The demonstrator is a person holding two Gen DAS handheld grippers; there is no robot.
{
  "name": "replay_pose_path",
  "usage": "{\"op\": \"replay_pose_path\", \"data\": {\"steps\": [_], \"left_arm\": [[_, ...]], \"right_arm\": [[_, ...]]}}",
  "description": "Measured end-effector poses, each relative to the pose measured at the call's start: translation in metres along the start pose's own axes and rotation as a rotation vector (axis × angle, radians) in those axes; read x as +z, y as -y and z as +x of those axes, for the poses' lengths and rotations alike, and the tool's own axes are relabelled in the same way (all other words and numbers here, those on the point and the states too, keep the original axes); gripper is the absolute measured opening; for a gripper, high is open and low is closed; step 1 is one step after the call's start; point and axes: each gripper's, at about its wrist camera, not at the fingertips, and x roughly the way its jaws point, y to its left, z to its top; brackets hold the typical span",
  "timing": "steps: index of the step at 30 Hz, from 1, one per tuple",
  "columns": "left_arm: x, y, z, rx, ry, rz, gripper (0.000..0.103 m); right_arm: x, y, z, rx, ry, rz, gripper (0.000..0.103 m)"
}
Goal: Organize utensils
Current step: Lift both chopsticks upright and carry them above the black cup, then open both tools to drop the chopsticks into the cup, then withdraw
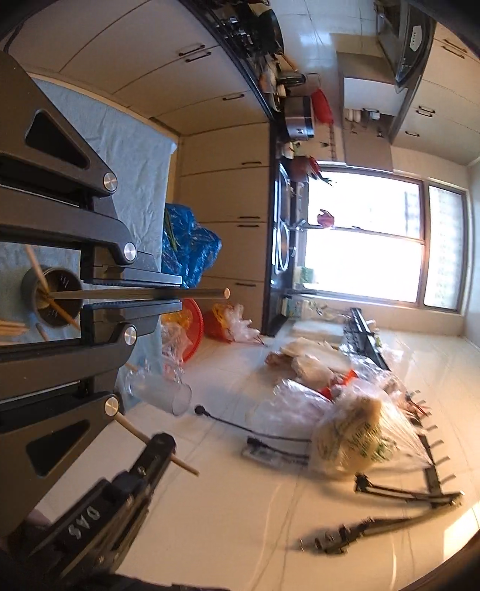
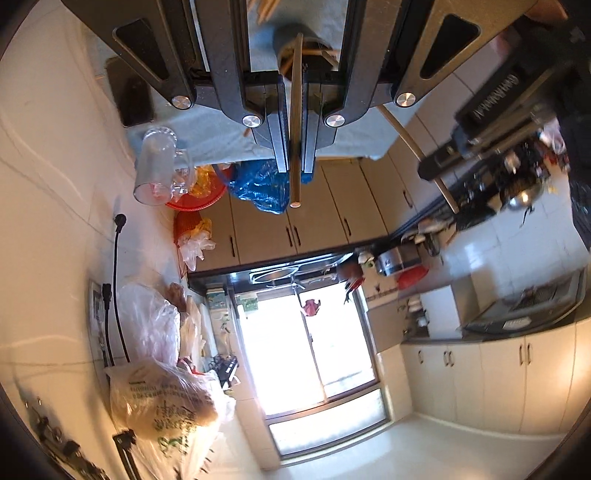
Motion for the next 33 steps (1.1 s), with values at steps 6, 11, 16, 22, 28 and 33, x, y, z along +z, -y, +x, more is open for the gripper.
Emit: {"op": "replay_pose_path", "data": {"steps": [6,11,16,22,28,33], "left_arm": [[-0.013,-0.005,0.05,0.024,-0.097,0.005,0.005],[-0.031,-0.015,0.08,0.025,-0.179,-0.021,0.005],[-0.036,-0.022,0.084,0.018,-0.197,-0.058,0.009],[-0.034,-0.023,0.06,0.027,-0.155,-0.053,0.034],[-0.031,-0.018,0.025,0.0,-0.121,-0.039,0.038],[-0.035,-0.015,-0.02,-0.031,-0.082,-0.023,0.045]], "right_arm": [[-0.007,0.007,0.042,-0.025,-0.046,0.027,0.007],[-0.025,0.017,0.08,-0.043,-0.147,0.022,0.007],[-0.042,0.031,0.107,-0.051,-0.22,0.052,0.008],[-0.044,0.044,0.112,-0.069,-0.229,0.061,0.032],[-0.035,0.043,0.093,-0.073,-0.202,0.054,0.04],[-0.029,0.04,0.057,-0.088,-0.174,0.031,0.046]]}}
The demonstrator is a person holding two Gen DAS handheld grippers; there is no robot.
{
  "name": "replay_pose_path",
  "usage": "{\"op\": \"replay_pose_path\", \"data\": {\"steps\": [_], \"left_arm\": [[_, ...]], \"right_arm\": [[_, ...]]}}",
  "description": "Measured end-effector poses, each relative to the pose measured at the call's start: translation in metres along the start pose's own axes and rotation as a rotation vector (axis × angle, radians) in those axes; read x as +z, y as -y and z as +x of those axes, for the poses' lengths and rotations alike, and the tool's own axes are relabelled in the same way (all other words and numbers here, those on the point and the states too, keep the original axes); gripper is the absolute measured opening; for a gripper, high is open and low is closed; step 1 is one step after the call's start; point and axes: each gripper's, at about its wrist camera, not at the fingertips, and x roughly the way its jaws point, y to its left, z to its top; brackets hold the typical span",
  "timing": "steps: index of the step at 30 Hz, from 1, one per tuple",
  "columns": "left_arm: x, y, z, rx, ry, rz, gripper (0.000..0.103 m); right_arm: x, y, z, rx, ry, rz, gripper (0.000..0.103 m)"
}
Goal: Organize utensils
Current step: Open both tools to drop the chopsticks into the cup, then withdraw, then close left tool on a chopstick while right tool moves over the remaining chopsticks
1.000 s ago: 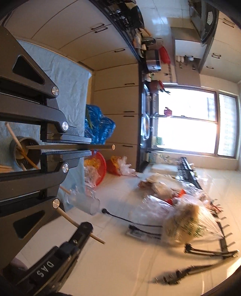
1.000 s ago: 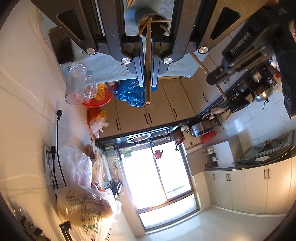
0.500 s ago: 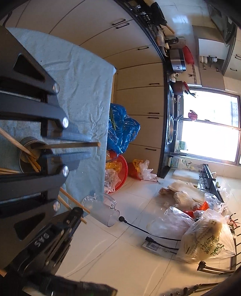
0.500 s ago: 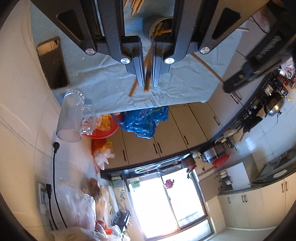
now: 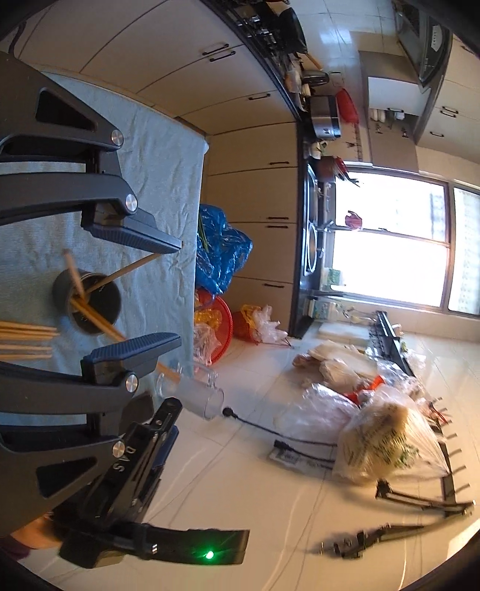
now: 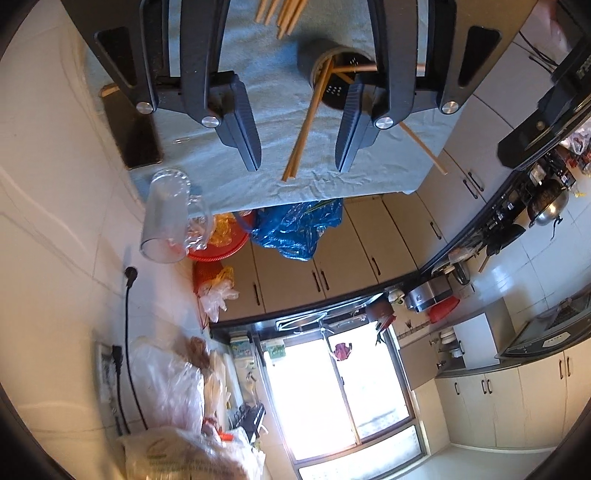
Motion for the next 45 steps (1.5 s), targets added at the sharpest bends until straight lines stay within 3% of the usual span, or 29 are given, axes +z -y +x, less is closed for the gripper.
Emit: {"op": "replay_pose_path", "data": {"steps": [4,11,14,18,20,21,23,28,33,35,41,45], "left_arm": [[-0.025,-0.003,-0.039,-0.029,0.022,-0.004,0.054],[-0.098,-0.011,-0.066,-0.042,-0.043,0.034,0.055],[-0.132,-0.012,-0.052,-0.046,-0.129,0.066,0.055],[-0.174,-0.012,-0.011,-0.062,-0.286,0.073,0.055],[-0.191,-0.009,0.011,-0.091,-0.358,0.074,0.046],[-0.197,-0.006,0.02,-0.098,-0.387,0.078,0.037],[-0.21,0.002,0.041,-0.125,-0.446,0.094,0.031],[-0.229,0.018,0.069,-0.144,-0.511,0.134,0.024],[-0.234,0.027,0.085,-0.14,-0.539,0.162,0.015],[-0.234,0.028,0.088,-0.118,-0.545,0.171,0.007],[-0.232,0.024,0.094,-0.099,-0.558,0.109,0.006],[-0.232,0.012,0.088,-0.069,-0.567,0.077,0.006]], "right_arm": [[-0.01,-0.001,-0.027,-0.025,-0.023,-0.056,0.055],[-0.047,0.017,-0.062,-0.15,-0.172,-0.237,0.065],[-0.074,0.037,-0.062,-0.199,-0.294,-0.28,0.068],[-0.123,0.062,-0.043,-0.174,-0.428,-0.246,0.068],[-0.146,0.067,-0.032,-0.135,-0.472,-0.204,0.065],[-0.162,0.07,-0.022,-0.093,-0.496,-0.157,0.062],[-0.184,0.07,-0.009,-0.022,-0.531,-0.092,0.051],[-0.213,0.06,0.012,0.05,-0.532,-0.027,0.044],[-0.218,0.047,0.018,0.022,-0.502,-0.053,0.044],[-0.219,0.041,0.02,0.01,-0.496,-0.071,0.044],[-0.217,0.026,0.027,-0.068,-0.478,-0.134,0.04],[-0.211,0.029,0.03,-0.044,-0.471,-0.086,0.04]]}}
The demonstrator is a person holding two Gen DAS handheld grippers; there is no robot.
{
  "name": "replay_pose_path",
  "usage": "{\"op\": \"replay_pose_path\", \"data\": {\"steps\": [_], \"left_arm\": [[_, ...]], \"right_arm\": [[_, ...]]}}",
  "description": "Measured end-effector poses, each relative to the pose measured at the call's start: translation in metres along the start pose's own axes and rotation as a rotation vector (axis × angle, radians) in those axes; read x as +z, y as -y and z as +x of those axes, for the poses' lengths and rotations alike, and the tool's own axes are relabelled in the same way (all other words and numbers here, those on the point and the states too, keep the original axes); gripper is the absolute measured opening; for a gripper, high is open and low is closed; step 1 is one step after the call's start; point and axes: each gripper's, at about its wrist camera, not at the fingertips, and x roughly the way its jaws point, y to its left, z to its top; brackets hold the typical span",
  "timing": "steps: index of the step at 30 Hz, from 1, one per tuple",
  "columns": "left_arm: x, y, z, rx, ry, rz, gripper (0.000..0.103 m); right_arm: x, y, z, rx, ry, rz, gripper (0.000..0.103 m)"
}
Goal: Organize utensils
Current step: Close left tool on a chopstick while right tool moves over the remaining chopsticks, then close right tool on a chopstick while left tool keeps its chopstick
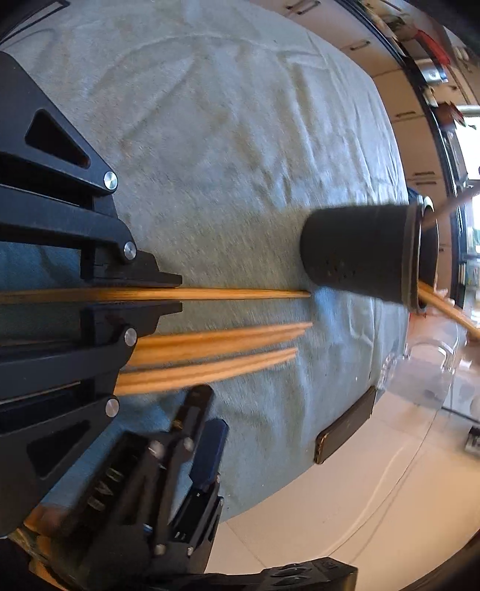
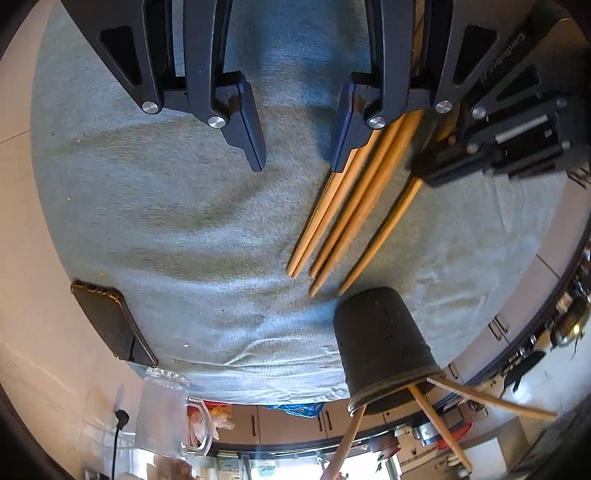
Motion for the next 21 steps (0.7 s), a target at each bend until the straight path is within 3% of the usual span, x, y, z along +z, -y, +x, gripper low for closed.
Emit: {"op": "replay_pose_path", "data": {"steps": [6,13,21], "left_arm": [[-0.012,-0.033,-0.013,-0.016,-0.019,-0.108,0.006],[-0.016,-0.038,-0.016,-0.014,-0.004,-0.125,0.006],[-0.016,-0.039,-0.015,-0.02,0.001,-0.141,0.007]], "right_arm": [[0.0,-0.002,-0.003,0.055,0.021,0.028,0.04],[0.003,-0.017,0.006,-0.031,0.012,-0.017,0.038],[-0.001,-0.016,0.004,-0.036,0.008,-0.012,0.032]]}}
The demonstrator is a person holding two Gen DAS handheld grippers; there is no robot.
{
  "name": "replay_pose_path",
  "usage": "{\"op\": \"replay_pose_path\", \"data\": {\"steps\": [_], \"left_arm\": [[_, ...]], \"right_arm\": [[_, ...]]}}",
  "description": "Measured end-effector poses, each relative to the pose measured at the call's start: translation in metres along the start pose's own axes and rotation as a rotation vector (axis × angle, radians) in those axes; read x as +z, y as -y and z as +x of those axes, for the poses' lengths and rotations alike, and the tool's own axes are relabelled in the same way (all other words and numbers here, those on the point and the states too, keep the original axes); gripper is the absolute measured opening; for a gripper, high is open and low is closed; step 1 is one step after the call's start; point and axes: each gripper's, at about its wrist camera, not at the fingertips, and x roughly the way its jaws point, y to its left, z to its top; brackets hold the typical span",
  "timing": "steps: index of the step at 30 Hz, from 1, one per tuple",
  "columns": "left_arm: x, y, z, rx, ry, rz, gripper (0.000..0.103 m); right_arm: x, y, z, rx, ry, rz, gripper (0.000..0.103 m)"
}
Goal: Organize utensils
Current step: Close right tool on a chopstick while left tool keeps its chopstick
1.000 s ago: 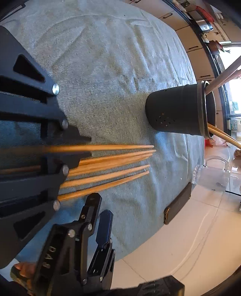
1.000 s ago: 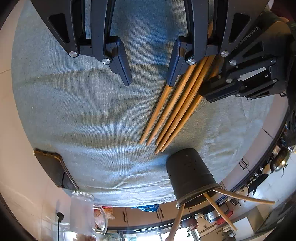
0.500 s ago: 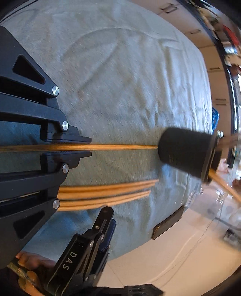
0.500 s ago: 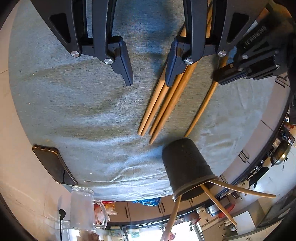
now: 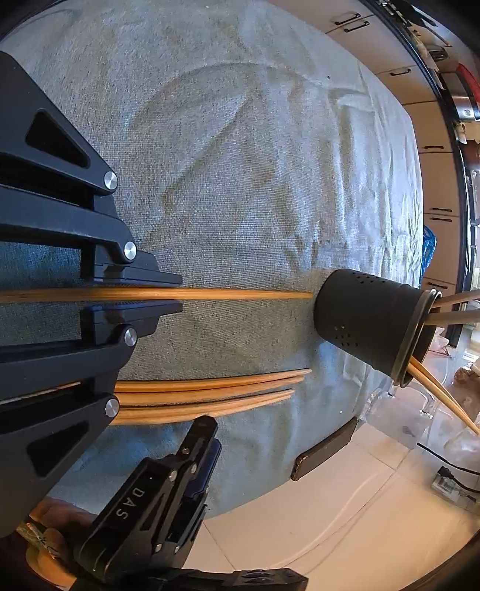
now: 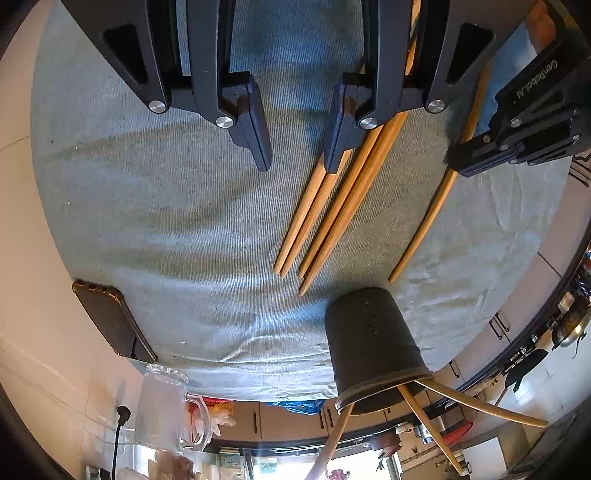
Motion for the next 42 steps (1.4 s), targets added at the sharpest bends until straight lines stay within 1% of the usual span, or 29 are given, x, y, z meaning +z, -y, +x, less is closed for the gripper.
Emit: {"op": "replay_pose_path", "data": {"steps": [6,8,9,10,11,15,18,20,22,24,25,26,28,29,31,35,39,42], "left_arm": [[0.006,0.005,0.005,0.025,0.002,0.004,0.007],[0.009,0.005,0.006,0.027,-0.001,0.0,0.007],[0.009,0.004,0.007,0.024,-0.004,-0.006,0.007],[0.01,0.002,0.007,0.02,-0.007,-0.014,0.007],[0.01,0.0,0.007,0.012,-0.011,-0.024,0.007],[0.008,-0.008,0.005,-0.025,-0.023,-0.064,0.007],[0.0,-0.014,0.0,-0.052,-0.046,-0.093,0.007],[-0.007,-0.016,-0.005,-0.058,-0.056,-0.092,0.007],[-0.012,-0.015,-0.009,-0.043,-0.073,-0.072,0.007],[-0.014,-0.012,-0.011,-0.027,-0.088,-0.042,0.007],[-0.013,-0.01,-0.012,-0.018,-0.095,-0.022,0.008],[-0.012,-0.008,-0.012,-0.013,-0.096,-0.009,0.009],[-0.006,-0.009,-0.009,-0.004,-0.094,-0.008,0.018],[-0.001,-0.011,-0.006,-0.01,-0.1,-0.018,0.02],[0.011,-0.015,0.0,-0.028,-0.106,-0.042,0.02],[0.033,-0.018,0.012,-0.02,-0.119,-0.05,0.02],[0.047,-0.018,0.02,-0.012,-0.118,-0.052,0.02],[0.051,-0.016,0.024,-0.004,-0.102,-0.041,0.02]], "right_arm": [[0.01,-0.006,0.004,-0.033,-0.008,-0.001,0.031],[0.014,-0.008,0.007,-0.037,-0.014,0.005,0.023],[0.017,-0.009,0.008,-0.04,-0.018,0.005,0.021],[0.019,-0.01,0.01,-0.043,-0.02,0.002,0.014],[0.021,-0.011,0.013,-0.054,-0.034,-0.005,0.01],[0.018,-0.007,0.015,-0.039,-0.051,-0.018,0.011],[0.012,0.003,0.009,-0.045,-0.069,-0.038,0.011],[0.007,0.012,0.006,-0.056,-0.082,-0.049,0.011],[-0.001,0.025,-0.001,-0.075,-0.103,-0.056,0.011],[-0.006,0.033,-0.006,-0.095,-0.115,-0.058,0.015],[-0.008,0.038,-0.008,-0.108,-0.121,-0.054,0.022],[-0.009,0.042,-0.009,-0.112,-0.124,-0.049,0.027],[-0.009,0.05,-0.01,-0.098,-0.132,-0.026,0.028],[-0.009,0.051,-0.01,-0.094,-0.134,-0.018,0.028],[-0.004,0.056,-0.008,-0.095,-0.136,-0.004,0.028],[0.006,0.058,-0.001,-0.102,-0.138,-0.006,0.028],[0.019,0.059,0.006,-0.102,-0.141,0.015,0.028],[0.031,0.058,0.013,-0.115,-0.141,0.017,0.028]]}}
